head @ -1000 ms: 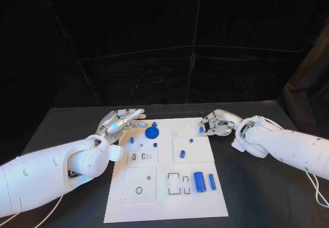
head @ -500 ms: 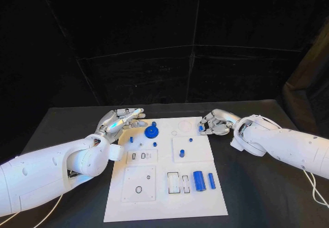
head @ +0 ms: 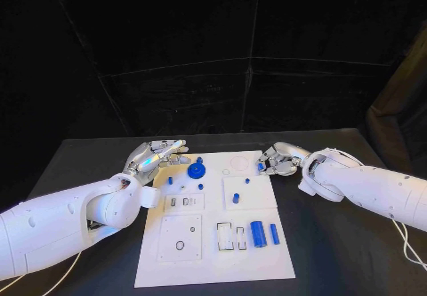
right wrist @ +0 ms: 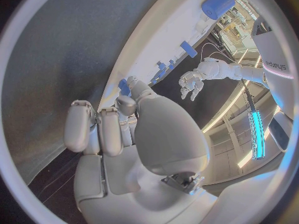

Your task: Assemble the parts on the task board

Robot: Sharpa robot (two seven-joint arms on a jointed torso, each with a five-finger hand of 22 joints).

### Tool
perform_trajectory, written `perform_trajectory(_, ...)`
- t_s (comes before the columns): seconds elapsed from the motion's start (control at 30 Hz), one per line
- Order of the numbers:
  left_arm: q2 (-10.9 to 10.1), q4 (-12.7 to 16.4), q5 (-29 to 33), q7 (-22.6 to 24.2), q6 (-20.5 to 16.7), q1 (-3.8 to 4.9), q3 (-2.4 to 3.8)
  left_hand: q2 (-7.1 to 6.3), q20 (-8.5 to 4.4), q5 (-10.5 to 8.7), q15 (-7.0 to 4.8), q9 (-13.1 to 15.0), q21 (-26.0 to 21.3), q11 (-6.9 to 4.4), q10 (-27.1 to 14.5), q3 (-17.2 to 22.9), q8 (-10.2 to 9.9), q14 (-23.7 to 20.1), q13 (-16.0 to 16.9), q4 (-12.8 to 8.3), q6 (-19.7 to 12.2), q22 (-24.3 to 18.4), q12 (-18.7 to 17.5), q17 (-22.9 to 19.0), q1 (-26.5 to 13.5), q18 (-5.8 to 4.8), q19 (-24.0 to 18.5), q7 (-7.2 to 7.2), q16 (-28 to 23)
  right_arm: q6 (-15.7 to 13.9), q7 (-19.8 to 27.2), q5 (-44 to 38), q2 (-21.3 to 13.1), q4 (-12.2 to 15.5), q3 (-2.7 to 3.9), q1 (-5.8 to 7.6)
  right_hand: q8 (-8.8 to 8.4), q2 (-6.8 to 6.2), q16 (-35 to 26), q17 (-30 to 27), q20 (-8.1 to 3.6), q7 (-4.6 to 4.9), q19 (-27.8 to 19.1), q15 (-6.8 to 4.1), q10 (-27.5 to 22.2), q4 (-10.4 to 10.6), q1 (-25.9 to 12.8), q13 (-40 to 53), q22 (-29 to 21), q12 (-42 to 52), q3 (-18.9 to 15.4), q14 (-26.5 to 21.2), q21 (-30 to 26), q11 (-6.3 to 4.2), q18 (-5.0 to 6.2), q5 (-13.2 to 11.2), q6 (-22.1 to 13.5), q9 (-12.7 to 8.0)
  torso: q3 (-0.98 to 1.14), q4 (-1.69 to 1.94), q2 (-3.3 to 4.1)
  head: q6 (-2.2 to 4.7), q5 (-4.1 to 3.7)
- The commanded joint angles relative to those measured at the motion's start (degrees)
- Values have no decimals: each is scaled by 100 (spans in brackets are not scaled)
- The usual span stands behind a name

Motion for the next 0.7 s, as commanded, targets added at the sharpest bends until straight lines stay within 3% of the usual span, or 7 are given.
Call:
perform_trajectory(0.03, 9, 1, 3, -4, 82, 7, 5, 63, 12, -35, 20, -8, -22, 25, 18, -1, -27, -11, -9, -32, -6, -6, -32, 6, 13, 76, 30, 16, -30, 67, -39, -41, 7, -1, 3, 9, 26, 71, 32, 16, -27, -16, 37, -38, 51, 2, -23, 17, 12, 32, 45, 279, 22, -5, -91, -20, 55, 7, 1, 1, 0, -5, 0)
perform_trajectory(0.17, 12, -2, 3, -6, 85, 7, 5, 63, 12, -35, 20, -8, -22, 25, 18, -1, -27, -11, -9, -32, -6, -6, -32, 6, 13, 76, 30, 16, -30, -88, -79, -48, 5, 4, 3, 9, 69, 138, 42, 34, -41, -45, 41, -56, 82, -1, -53, 57, 20, 73, 151, 284, 28, -30, -92, -22, 168, 13, 2, -1, -2, -10, 0)
perform_trajectory(0.43, 10, -12, 3, -7, 89, 7, 5, 63, 12, -35, 20, -8, -22, 25, 18, -1, -27, -11, -9, -32, -6, -6, -32, 6, 13, 76, 30, 16, -30, -572, -26, -70, -16, 52, 4, 9, 250, 422, 81, 107, -123, -184, 73, -148, 201, -115, 8, 200, 73, 213, 606, 300, 53, -141, -101, -407, 532, 64, 1, 12, -7, -12, 7)
perform_trajectory(0.7, -16, 18, 3, -7, 74, 9, 5, 68, 13, -35, 21, -8, -27, 25, 16, 0, -33, -13, -9, -37, -8, -10, -40, 9, 12, 76, 28, 13, -38, -839, -302, -188, -185, 508, 14, 21, 249, 380, 74, 103, -143, -187, 78, -158, 200, -141, -116, 189, 80, 183, 725, 299, 58, -145, -104, -466, 530, 61, -24, 21, -32, 1, 49)
